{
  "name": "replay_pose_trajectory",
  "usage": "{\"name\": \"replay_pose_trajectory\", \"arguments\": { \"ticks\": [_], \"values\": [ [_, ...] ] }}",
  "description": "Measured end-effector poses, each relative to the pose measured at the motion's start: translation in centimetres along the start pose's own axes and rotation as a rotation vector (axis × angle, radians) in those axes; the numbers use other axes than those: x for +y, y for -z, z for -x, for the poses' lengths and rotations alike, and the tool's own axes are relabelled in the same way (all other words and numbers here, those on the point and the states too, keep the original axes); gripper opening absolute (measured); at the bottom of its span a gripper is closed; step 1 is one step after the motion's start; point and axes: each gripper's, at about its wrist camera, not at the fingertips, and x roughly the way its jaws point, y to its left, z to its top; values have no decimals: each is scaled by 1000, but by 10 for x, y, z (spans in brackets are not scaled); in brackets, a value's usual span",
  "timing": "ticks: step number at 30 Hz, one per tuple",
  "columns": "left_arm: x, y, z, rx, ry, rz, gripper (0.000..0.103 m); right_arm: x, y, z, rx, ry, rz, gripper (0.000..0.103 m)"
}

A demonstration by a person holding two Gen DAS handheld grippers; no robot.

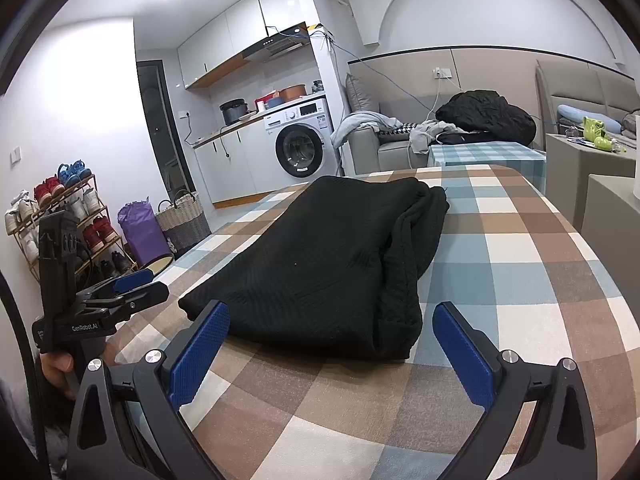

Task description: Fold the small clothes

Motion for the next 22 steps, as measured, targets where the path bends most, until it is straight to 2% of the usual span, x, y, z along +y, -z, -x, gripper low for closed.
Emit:
{"name": "replay_pose_trajectory", "arguments": {
  "ticks": [22],
  "values": [
    [-1,0,-1,-1,2,-7,102,1,1,-3,8,14,30,103]
  ]
}}
